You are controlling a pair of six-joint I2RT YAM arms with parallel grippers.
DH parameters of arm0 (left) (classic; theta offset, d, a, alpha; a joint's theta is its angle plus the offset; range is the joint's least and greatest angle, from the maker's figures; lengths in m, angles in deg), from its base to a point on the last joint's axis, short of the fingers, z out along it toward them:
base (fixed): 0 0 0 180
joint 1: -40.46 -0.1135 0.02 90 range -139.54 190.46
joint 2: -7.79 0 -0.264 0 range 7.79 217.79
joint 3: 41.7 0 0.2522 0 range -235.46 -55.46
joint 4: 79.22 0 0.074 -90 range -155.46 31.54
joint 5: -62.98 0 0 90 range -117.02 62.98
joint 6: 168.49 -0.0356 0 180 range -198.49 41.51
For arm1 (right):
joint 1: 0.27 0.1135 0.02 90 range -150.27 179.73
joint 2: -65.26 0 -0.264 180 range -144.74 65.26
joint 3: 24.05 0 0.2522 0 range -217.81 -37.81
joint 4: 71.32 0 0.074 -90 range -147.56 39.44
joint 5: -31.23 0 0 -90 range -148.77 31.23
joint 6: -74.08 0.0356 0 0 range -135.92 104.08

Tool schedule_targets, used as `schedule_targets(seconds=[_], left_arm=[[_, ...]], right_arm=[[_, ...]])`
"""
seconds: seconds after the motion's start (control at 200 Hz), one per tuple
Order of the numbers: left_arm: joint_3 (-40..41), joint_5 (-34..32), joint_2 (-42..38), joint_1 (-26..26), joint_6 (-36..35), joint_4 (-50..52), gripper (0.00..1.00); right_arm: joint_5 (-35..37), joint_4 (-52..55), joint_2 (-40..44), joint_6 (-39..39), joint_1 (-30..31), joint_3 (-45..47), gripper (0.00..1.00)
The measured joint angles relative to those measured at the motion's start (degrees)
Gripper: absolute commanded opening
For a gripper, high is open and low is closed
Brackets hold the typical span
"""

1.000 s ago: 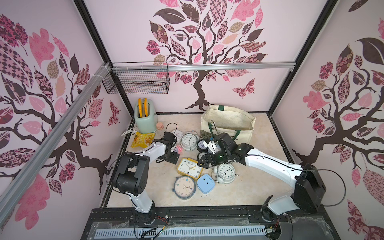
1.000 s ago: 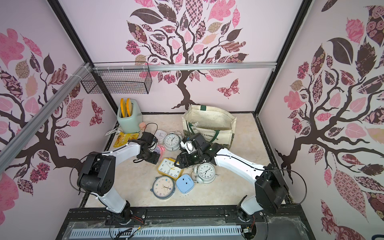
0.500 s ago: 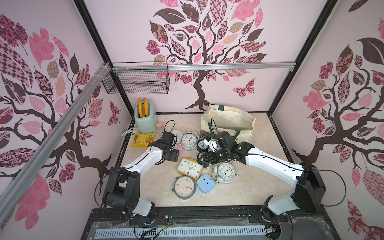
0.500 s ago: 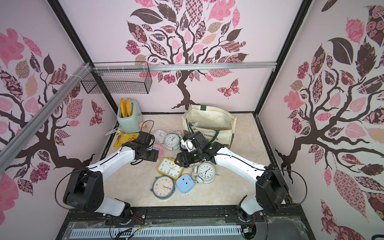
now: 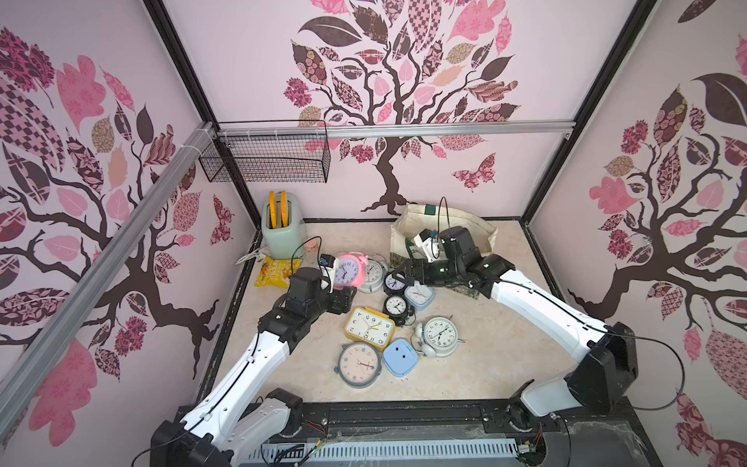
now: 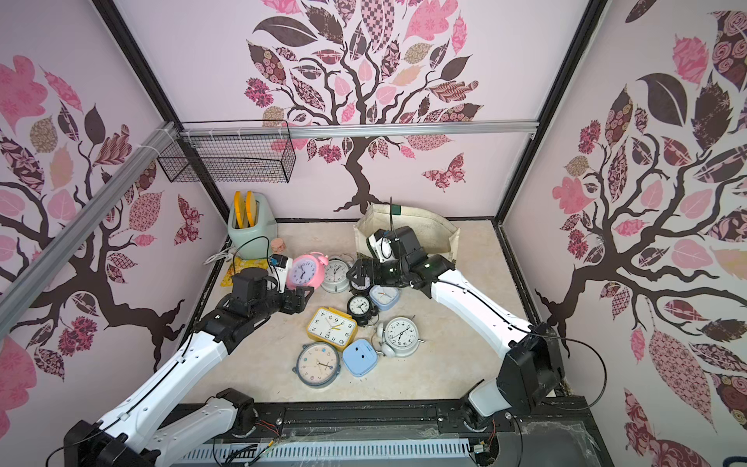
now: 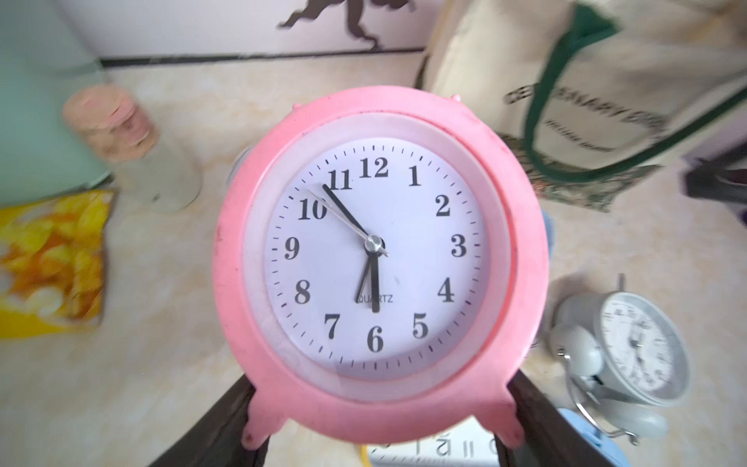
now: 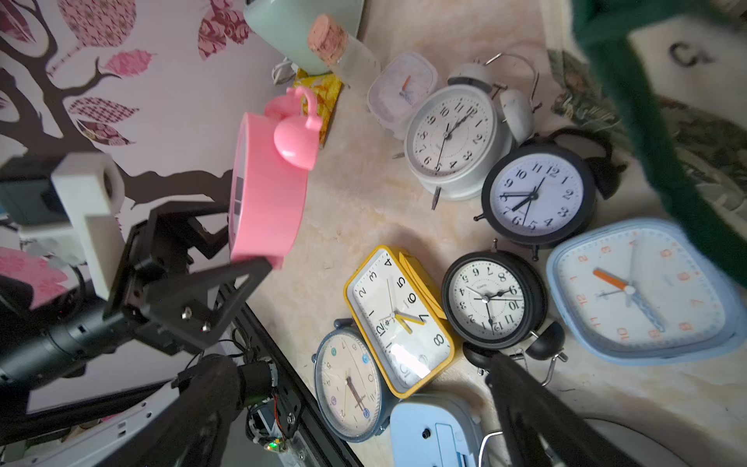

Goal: Put the alarm clock into the canvas bag
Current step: Pick up the alarm from the center of the board.

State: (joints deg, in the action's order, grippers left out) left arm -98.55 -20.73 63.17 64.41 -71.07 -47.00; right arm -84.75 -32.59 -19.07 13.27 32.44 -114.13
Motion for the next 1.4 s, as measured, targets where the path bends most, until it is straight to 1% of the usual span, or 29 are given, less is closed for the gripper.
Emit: schedule_targets(seconds=[0.13, 0.28, 0.445, 0.535, 0.62, 0.7, 0.855, 0.905, 1.165, 1.301, 1.401], left_arm=[[2.29, 6.12, -0.31, 5.29, -2.54, -9.44, 0.76], [3.04, 11.69, 1.44, 9.03, -5.55, -19.8, 0.76], [3.04, 14.21, 4.96, 12.07, -8.28, -28.72, 0.76], [3.04, 14.51, 6.29, 12.87, -9.42, -32.04, 0.76], [3.04, 14.4, 6.97, 12.94, -10.34, -33.51, 0.76], [3.04, 14.4, 7.19, 12.94, -10.93, -34.25, 0.76], [3.04, 14.38, 7.32, 12.96, -12.04, -34.93, 0.76], [3.06, 14.38, 7.56, 12.96, -12.22, -35.17, 0.76], [3.56, 13.88, 8.66, 12.96, -12.87, -35.34, 0.76], [3.56, 13.64, 9.4, 12.96, -12.98, -35.34, 0.77], [3.56, 13.38, 9.77, 12.96, -13.03, -35.34, 0.77]], right_arm=[[0.04, 1.7, 0.0, -0.04, -0.87, -6.4, 1.0], [-0.68, 3.04, 0.09, -0.07, -3.15, -12.13, 1.0], [0.2, 6.62, 0.09, -0.94, -7.41, -14.45, 1.0], [0.39, 8.02, 0.09, -1.25, -8.04, -14.49, 0.97], [0.09, 9.42, 0.09, -1.57, -8.04, -14.49, 0.91], [-1.03, 10.23, 0.11, -1.95, -8.04, -14.49, 0.83], [-3.02, 11.1, 0.28, -1.51, -8.02, -14.4, 0.75], [-3.58, 11.41, 0.55, -1.38, -8.02, -14.38, 0.71], [-4.31, 12.9, 3.34, -0.92, -8.02, -14.36, 0.64], [-4.28, 13.57, 3.82, -1.03, -8.02, -14.1, 0.58], [-4.24, 13.88, 3.82, -1.14, -8.02, -13.33, 0.58]])
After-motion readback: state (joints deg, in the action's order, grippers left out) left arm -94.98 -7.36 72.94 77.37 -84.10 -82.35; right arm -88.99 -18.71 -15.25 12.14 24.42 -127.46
